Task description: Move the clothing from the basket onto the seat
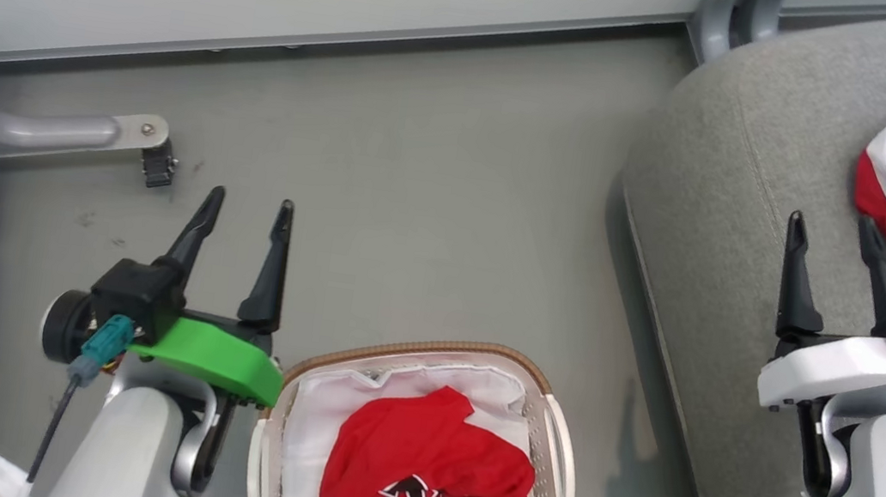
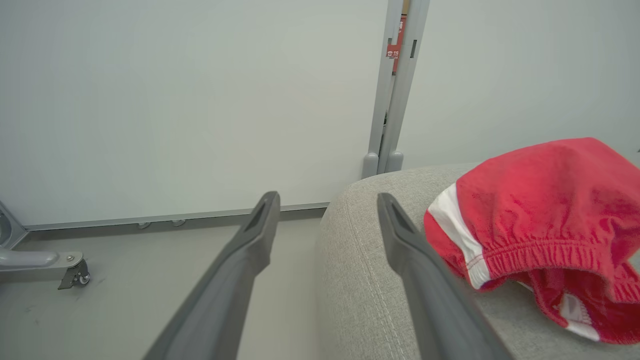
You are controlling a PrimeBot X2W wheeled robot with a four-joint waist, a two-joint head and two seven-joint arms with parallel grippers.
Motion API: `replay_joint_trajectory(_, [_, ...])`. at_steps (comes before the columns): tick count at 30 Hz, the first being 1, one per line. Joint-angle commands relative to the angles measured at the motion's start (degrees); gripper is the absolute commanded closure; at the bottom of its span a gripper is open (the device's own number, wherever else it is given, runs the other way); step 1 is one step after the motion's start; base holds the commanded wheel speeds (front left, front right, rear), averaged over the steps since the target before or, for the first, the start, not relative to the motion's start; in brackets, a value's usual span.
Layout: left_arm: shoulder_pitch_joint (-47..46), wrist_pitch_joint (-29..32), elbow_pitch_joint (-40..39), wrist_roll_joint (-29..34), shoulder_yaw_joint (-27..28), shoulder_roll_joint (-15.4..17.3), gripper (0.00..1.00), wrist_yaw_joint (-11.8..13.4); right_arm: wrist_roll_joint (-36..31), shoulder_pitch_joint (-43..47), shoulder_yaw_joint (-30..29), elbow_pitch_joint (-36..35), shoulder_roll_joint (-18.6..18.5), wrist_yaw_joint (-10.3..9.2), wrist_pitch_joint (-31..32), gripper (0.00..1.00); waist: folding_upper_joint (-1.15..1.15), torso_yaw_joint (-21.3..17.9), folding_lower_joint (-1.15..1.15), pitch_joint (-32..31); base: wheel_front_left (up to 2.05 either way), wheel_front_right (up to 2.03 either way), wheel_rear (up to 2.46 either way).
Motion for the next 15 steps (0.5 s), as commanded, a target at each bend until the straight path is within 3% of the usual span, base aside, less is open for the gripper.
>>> replay_joint_trajectory(1, [1.43,-0.02,0.30,0.34,1.27,0.03,0.00,-0.19,0.69,0.98,0.23,0.11,0.19,-0.06,-0.09,0.00,0.00,2.17,0.00,-1.84,0.00,0.00,0.00])
replay_joint_trajectory(10, [5.13,-0.02,0.73,2.13,7.73,-0.29,0.00,-0.19,1.47,3.23,3.03,0.64,1.78,-0.06,-0.09,0.00,0.00,4.62,0.00,-4.49,0.00,0.00,0.00])
replay_joint_trajectory(15, [7.35,-0.02,0.52,1.39,8.48,-0.36,0.00,-0.19,2.41,4.61,2.77,0.82,2.30,-0.06,-0.09,0.00,0.00,5.49,0.00,-6.09,0.00,0.00,0.00])
